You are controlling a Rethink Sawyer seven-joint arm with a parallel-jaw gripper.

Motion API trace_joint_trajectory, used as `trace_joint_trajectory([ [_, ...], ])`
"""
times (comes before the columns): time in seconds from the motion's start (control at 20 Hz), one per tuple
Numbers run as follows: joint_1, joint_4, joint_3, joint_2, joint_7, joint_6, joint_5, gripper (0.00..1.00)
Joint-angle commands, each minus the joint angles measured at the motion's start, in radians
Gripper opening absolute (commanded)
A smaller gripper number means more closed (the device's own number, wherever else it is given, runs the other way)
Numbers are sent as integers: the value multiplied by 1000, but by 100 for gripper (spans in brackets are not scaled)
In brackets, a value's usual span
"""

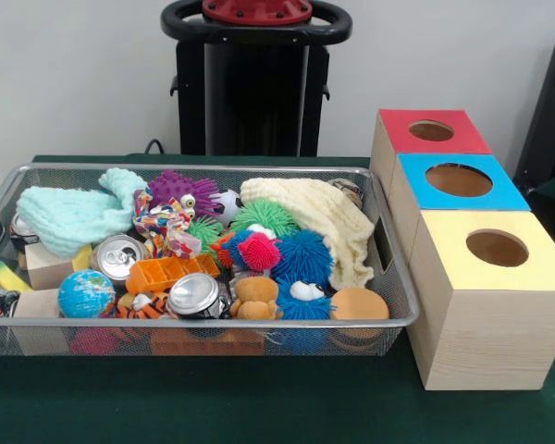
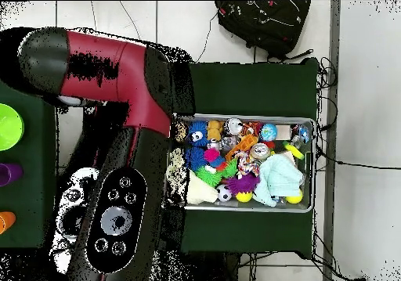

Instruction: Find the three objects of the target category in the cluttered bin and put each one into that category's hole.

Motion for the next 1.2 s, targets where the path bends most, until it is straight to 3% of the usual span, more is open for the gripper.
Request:
trace_joint_trajectory([
  [0.05, 30, 39, 63, -28, 177, 133, -51, 0],
  [0.25, 36, 26, 53, -41, 194, 174, -52, 0],
  [0.45, 47, 87, 63, -82, 187, 160, -44, 0],
  [0.8, 58, 276, 83, -177, 121, 59, -44, 0],
  [1.2, 30, 461, 169, -191, 36, -130, -13, 0],
])
